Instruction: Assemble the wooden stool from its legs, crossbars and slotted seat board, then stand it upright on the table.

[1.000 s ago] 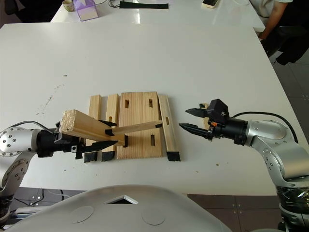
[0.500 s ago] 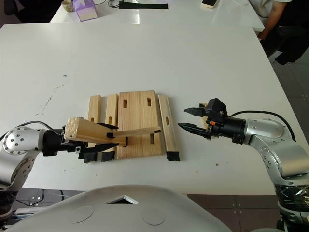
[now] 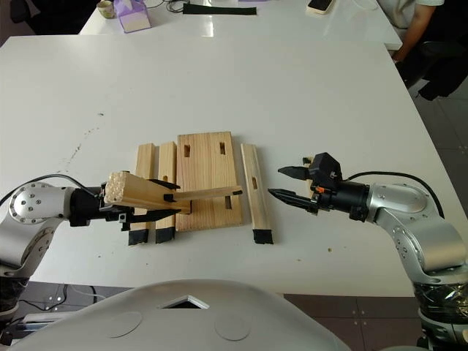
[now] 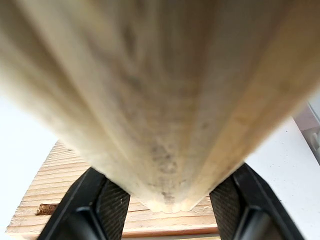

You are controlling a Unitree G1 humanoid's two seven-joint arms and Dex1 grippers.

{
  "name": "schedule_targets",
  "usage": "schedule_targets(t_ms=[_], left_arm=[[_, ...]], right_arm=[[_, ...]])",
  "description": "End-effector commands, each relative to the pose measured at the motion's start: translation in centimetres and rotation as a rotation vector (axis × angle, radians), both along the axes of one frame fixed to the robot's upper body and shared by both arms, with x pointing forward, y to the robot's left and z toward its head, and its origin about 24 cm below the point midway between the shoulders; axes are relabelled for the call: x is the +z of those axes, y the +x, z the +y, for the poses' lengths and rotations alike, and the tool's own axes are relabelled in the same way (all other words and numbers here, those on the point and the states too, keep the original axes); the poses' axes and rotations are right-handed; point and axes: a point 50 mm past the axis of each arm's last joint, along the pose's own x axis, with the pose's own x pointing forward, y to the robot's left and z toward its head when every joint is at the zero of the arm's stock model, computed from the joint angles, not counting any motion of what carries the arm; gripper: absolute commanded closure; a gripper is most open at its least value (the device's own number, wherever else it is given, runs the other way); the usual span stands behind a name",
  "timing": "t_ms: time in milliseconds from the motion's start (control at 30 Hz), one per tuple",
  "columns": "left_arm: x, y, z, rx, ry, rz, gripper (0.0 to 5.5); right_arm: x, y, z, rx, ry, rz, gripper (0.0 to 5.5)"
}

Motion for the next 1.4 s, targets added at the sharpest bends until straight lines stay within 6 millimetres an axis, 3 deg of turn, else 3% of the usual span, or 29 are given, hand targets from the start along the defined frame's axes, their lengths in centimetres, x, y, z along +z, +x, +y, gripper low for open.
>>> schedule_targets(t_ms=[33, 167, 200, 433, 567, 800, 1033, 1100, 1233, 1400], left_arm=[[-2.2, 0.2, 0.6, 0.040, 0.122, 0.180, 3.45], [-2.1, 1.8, 0.6, 0.063, 0.137, 0.178, 3.45], [-2.1, 2.0, 0.7, 0.042, 0.157, 0.147, 3.09], [-1.7, 3.6, 1.1, 0.035, 0.184, 0.025, 2.16], [-0.2, 4.5, 2.1, 0.094, 0.149, 0.007, 2.16], [-0.2, 2.1, 5.2, 0.115, 0.266, 0.010, 2.16], [-0.2, 1.1, 7.7, 0.490, 0.241, 0.106, 2.16], [-0.4, 0.0, 7.3, 0.555, 0.225, 0.211, 2.16], [-0.7, -1.9, 5.3, 0.604, 0.184, 0.417, 1.55], [-0.9, -2.4, 5.5, 0.720, 0.262, 0.503, 1.55]], right_arm=[[0.2, 0.2, 0.3, 0.016, -0.012, -0.022, 2.65], [0.0, 0.2, 0.5, 0.019, -0.015, -0.021, 2.65], [0.0, 0.3, 0.5, 0.020, -0.015, -0.021, 2.65], [-0.1, 0.1, 0.6, 0.016, -0.015, -0.020, 2.65], [-0.2, -0.3, 0.5, 0.008, -0.014, -0.017, 2.65], [-0.6, -1.4, 0.2, -0.059, -0.014, -0.014, 2.65], [-0.7, -3.1, -0.4, -0.157, -0.016, -0.024, 2.65], [-0.8, -3.8, -0.7, -0.196, -0.018, -0.026, 2.65], [-1.1, -4.3, -0.7, -0.232, -0.020, -0.029, 2.65], [-1.2, -4.6, -0.6, -0.248, -0.020, -0.032, 2.65]])
